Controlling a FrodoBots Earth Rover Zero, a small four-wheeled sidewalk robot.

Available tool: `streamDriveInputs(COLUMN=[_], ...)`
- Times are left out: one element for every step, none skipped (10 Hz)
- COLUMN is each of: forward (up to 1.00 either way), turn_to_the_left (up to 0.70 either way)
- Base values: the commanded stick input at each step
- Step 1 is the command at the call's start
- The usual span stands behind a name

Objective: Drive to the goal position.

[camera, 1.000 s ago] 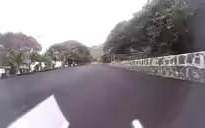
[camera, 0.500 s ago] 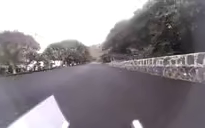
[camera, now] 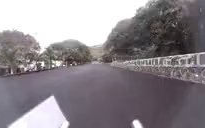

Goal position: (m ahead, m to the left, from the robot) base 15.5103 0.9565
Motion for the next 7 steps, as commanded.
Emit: streamDriveInputs(forward=[1.0,1.0,1.0,1.0,1.0,1.0,1.0], turn_to_the_left=[0.0,0.0,0.0,0.0,0.0,0.0,0.0])
